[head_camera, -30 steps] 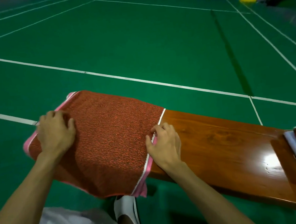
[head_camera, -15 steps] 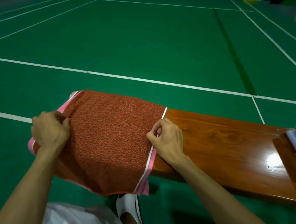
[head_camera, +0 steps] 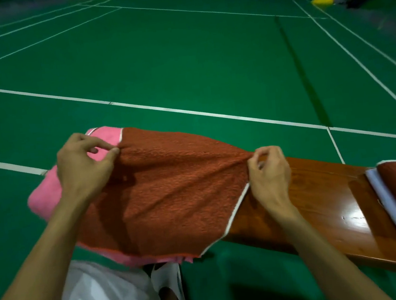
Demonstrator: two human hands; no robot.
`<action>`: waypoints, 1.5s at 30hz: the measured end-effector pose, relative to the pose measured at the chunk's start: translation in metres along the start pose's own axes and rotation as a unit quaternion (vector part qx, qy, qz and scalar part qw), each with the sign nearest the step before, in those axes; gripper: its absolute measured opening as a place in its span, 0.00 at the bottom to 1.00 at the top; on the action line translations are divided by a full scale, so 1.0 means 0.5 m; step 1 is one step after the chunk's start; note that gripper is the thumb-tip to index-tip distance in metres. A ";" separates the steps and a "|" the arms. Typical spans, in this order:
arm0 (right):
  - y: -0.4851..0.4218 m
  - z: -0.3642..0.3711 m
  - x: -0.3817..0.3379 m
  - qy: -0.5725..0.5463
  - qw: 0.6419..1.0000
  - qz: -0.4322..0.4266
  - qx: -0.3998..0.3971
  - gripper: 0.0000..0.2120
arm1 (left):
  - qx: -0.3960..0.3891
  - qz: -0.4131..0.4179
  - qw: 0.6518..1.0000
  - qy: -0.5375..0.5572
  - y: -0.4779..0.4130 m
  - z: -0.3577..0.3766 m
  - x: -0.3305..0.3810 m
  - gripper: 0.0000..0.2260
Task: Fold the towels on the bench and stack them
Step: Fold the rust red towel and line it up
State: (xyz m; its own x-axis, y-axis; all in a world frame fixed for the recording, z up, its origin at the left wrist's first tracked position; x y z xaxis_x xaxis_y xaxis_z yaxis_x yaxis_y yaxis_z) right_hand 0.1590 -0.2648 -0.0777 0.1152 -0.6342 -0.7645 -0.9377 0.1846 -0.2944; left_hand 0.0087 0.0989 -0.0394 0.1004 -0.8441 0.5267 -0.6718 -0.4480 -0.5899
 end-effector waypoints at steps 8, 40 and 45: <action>-0.140 -0.162 0.203 0.023 0.987 0.158 -0.006 0.10 | -0.183 0.066 0.979 0.061 0.038 0.217 0.220 0.06; -0.073 -0.161 0.333 0.352 0.906 -0.042 -0.232 0.42 | -0.374 0.238 0.890 -0.105 0.204 0.457 0.361 0.40; -0.072 -0.168 0.339 0.362 0.909 -0.014 -0.205 0.42 | -0.372 0.249 0.888 -0.102 0.200 0.458 0.349 0.40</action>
State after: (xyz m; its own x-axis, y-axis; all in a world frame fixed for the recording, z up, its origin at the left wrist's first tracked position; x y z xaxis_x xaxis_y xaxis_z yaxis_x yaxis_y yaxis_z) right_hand 0.1849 -0.4423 -0.1486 0.0344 -0.9899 -0.1375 -0.9982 -0.0409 0.0444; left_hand 0.1270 -0.1606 -0.1467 -0.2658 -0.9527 0.1474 -0.9616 0.2511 -0.1107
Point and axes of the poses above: each hand's wrist, its own y-axis away from the middle knuckle, its own z-axis out of the palm, x = y × z, the point moved 5 cm from there along -y, towards the middle knuckle, and after that the axes turned 14 degrees about z, right-handed, at the moved point
